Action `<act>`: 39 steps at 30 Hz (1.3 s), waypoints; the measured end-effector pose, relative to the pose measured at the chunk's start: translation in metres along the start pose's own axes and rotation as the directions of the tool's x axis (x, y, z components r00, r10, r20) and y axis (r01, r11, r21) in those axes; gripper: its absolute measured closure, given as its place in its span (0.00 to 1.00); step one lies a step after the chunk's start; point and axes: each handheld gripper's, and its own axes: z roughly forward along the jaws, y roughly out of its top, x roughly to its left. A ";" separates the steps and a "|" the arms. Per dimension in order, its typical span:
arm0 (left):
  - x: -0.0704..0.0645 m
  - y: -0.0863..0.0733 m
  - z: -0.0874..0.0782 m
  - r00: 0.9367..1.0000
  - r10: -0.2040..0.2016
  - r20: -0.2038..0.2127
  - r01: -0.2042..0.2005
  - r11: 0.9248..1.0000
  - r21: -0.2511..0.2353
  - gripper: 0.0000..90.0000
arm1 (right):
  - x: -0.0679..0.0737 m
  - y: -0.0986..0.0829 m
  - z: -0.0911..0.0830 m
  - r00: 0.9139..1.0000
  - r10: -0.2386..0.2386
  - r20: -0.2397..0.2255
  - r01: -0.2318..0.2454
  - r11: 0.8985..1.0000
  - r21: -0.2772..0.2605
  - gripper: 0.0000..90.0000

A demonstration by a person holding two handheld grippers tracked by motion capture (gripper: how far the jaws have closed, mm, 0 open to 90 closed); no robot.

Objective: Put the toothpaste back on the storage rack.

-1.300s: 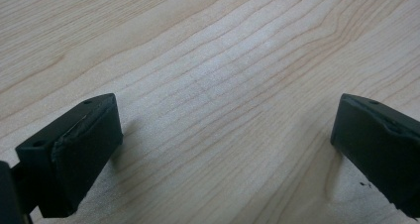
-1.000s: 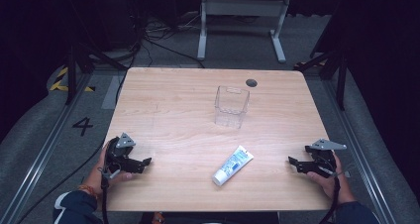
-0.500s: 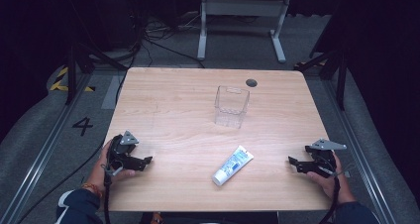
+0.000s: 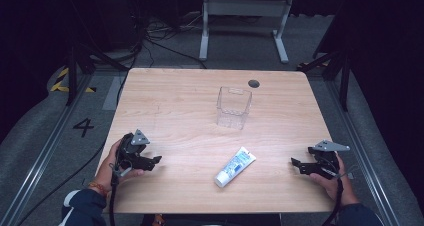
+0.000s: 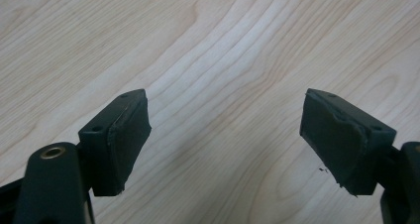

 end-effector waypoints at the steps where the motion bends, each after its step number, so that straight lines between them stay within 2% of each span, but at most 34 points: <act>1: 0.000 0.000 0.000 1.000 0.000 0.000 0.000 1.000 0.000 0.22 | 0.000 0.000 0.000 1.000 0.000 0.000 0.000 1.000 0.000 0.16; 4: -0.007 0.009 0.001 1.000 0.006 0.017 -0.006 1.000 -0.006 0.22 | 0.000 0.000 0.000 1.000 0.000 0.000 0.000 1.000 0.000 0.16; 5: -0.009 0.012 0.001 1.000 0.019 0.017 -0.019 1.000 -0.002 0.22 | 0.000 0.000 0.000 1.000 0.000 0.000 0.000 1.000 0.000 0.16; 6: -0.011 0.014 0.001 1.000 0.011 0.023 -0.011 1.000 0.003 0.22 | 0.000 0.000 0.000 1.000 0.000 0.000 0.000 1.000 0.000 0.16; 8: -0.014 0.019 0.001 1.000 0.022 0.016 -0.022 1.000 0.012 0.23 | 0.000 0.000 0.000 1.000 0.000 0.001 0.000 1.000 -0.001 0.16; 9: -0.015 0.021 0.003 1.000 0.013 0.024 -0.013 1.000 0.007 0.24 | 0.000 0.000 0.000 1.000 0.000 0.000 0.000 1.000 0.000 0.16; 11: -0.017 0.027 0.005 0.999 0.028 0.032 -0.028 1.000 0.003 0.24 | 0.000 0.000 0.000 1.000 0.000 0.000 0.000 1.000 0.001 0.16; 12: -0.019 0.030 0.007 0.999 0.019 0.046 -0.019 1.000 0.007 0.24 | 0.000 0.000 0.000 1.000 -0.001 0.000 0.001 1.000 0.001 0.16; 16: -0.029 0.040 0.011 0.997 0.046 0.062 -0.046 0.999 -0.002 0.24 | 0.000 0.000 0.000 1.000 -0.001 0.000 0.001 1.000 0.000 0.16; 20: -0.037 0.051 0.017 0.998 0.051 0.040 -0.052 0.999 0.010 0.25 | 0.000 0.000 0.000 1.000 -0.002 -0.001 0.002 1.000 0.001 0.16; 21: -0.040 0.055 0.018 0.998 0.046 0.051 -0.047 0.999 0.005 0.26 | 0.000 0.000 0.000 1.000 -0.002 -0.001 0.002 1.000 0.001 0.16; 25: -0.051 0.066 0.022 0.993 0.064 0.099 -0.065 0.998 0.001 0.24 | 0.000 0.000 0.000 1.000 -0.002 -0.001 0.002 1.000 0.001 0.16; 28: -0.059 0.074 0.025 0.989 0.091 0.120 -0.091 0.996 -0.004 0.24 | 0.000 0.000 0.000 1.000 -0.002 -0.001 0.002 1.000 0.000 0.16; 32: -0.071 0.083 0.030 0.983 0.106 0.153 -0.108 0.994 0.004 0.23 | 0.000 0.000 0.000 1.000 -0.002 -0.001 0.002 1.000 0.001 0.16; 36: -0.077 0.091 0.033 0.982 0.101 0.162 -0.104 0.995 0.007 0.22 | 0.000 0.000 0.000 1.000 -0.002 -0.001 0.002 1.000 0.001 0.16; 39: -0.084 0.097 0.036 0.977 0.107 0.185 -0.110 0.994 0.006 0.21 | 0.000 0.000 0.000 1.000 -0.002 -0.001 0.002 1.000 0.001 0.16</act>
